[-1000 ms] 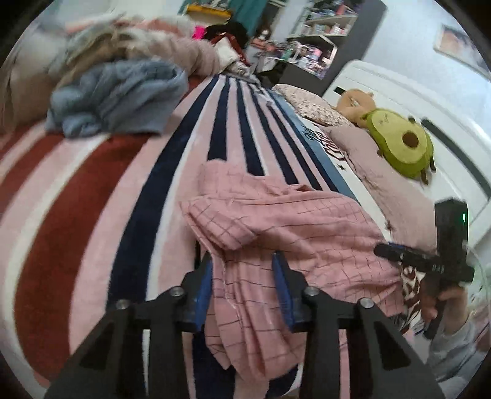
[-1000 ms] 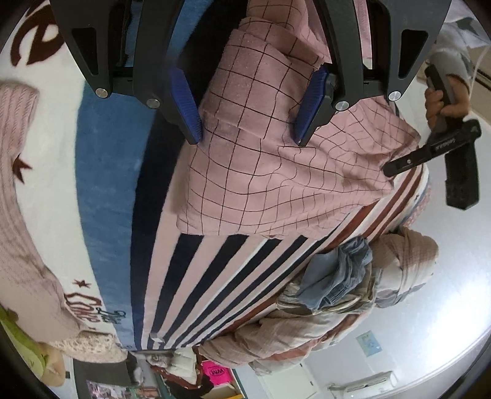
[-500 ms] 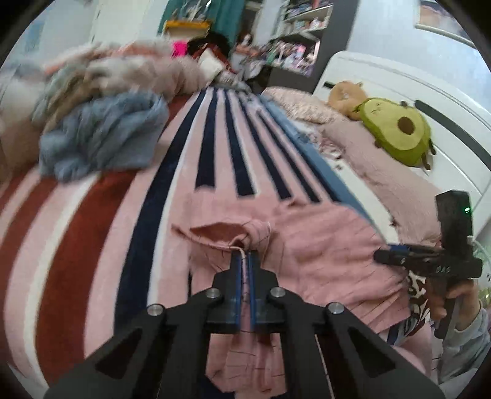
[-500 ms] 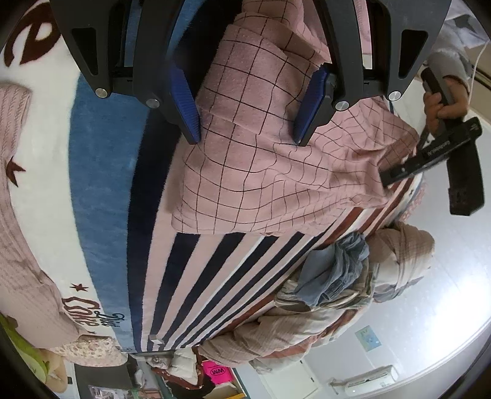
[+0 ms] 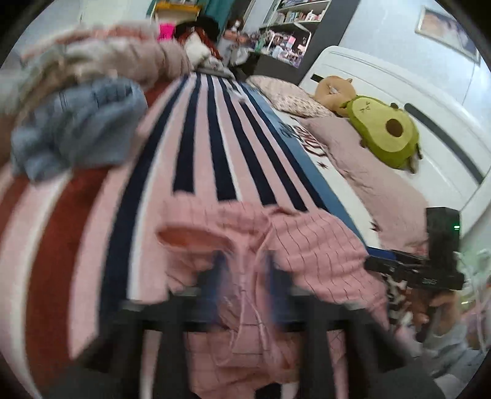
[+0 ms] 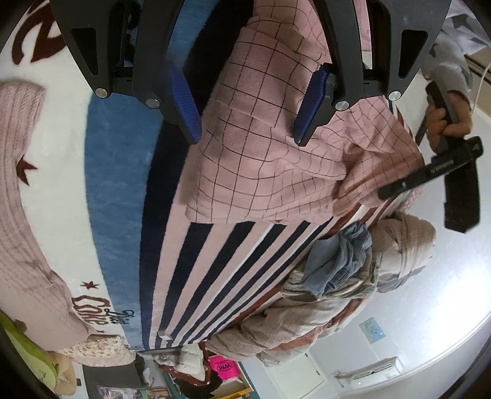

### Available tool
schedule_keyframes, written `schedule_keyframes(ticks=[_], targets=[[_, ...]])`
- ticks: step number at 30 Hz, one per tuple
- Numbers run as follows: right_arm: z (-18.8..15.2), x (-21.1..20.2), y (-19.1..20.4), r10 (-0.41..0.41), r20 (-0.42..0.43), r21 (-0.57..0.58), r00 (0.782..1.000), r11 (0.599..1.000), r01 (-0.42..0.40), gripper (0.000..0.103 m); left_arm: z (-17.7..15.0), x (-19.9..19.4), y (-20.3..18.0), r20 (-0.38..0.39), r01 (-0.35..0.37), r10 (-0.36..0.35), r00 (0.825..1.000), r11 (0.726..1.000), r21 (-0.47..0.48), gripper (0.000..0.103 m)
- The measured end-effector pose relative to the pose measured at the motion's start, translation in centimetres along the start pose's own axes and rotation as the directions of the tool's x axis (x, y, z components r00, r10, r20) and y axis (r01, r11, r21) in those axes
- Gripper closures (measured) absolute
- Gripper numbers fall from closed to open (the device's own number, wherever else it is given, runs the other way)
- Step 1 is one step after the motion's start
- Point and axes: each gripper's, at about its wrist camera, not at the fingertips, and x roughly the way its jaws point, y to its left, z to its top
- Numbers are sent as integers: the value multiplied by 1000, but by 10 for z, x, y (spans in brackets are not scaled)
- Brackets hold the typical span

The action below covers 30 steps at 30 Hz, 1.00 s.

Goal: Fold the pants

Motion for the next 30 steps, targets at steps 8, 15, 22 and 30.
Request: schedule_keyframes(ticks=[8,15,22,30], targets=[[-1,8,1,24,-11,0,1000,1000,-24,45,-19,4,0,-17,38,-38,999,999,-19,42],[0,9,3,27,-4,2,1000,1000,-27,45,-1,14,-29,23,-93,91,996,991,98,100],[4,-4,-1,4,22,13,1000,1000,-5,45,42,-27,-55,233,-102,59,971,979,176,100],[-1,8,-8,-21,-18,37,1000,999,22,45,8,1,40,75,-176,178,981,984,-38,98]])
